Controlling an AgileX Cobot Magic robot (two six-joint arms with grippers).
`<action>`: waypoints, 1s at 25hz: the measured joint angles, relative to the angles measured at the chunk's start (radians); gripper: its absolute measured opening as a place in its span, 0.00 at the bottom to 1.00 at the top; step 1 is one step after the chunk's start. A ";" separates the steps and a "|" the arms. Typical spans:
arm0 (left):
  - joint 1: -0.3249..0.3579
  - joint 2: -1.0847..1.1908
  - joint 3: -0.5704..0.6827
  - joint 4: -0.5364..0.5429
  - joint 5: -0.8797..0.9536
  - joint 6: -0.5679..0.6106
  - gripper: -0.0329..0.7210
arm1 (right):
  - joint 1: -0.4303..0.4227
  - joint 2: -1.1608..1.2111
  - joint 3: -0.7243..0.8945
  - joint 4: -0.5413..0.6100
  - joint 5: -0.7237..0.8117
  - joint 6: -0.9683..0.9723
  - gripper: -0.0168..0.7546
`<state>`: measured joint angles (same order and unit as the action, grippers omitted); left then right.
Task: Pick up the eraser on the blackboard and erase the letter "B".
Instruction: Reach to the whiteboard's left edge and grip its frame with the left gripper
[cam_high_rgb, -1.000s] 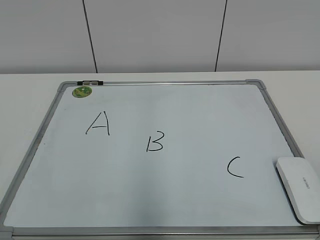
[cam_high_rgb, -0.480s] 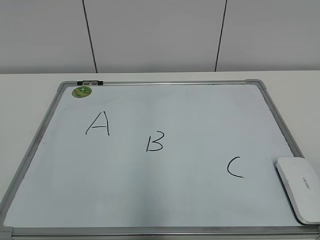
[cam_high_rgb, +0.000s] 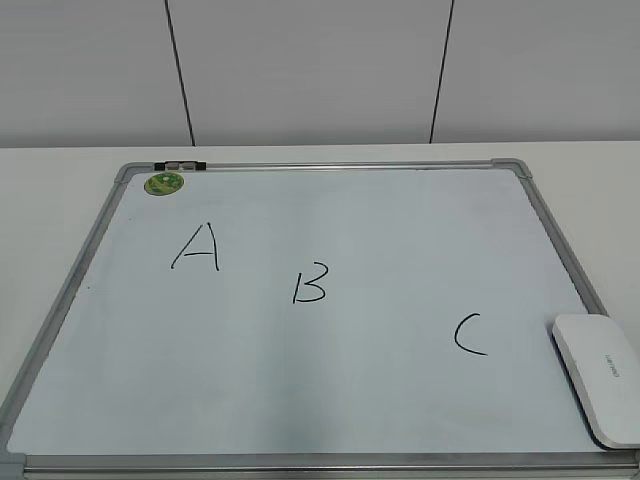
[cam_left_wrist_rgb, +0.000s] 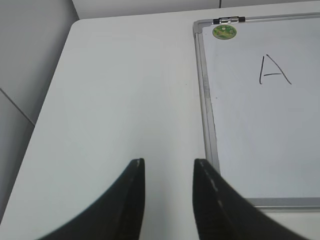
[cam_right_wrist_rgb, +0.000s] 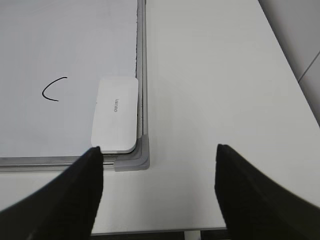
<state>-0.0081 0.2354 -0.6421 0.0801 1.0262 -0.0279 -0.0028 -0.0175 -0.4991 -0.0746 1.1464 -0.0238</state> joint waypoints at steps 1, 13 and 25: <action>0.000 0.040 -0.018 0.000 -0.013 0.000 0.37 | 0.000 0.000 0.000 0.000 0.000 0.000 0.69; -0.006 0.580 -0.266 -0.043 -0.085 0.000 0.37 | 0.000 0.000 0.000 0.000 0.000 0.000 0.69; -0.006 1.107 -0.554 -0.162 -0.080 0.000 0.37 | 0.000 0.000 0.000 0.000 0.000 0.000 0.69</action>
<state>-0.0140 1.3429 -1.1956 -0.0824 0.9457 -0.0279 -0.0028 -0.0175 -0.4991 -0.0746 1.1464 -0.0238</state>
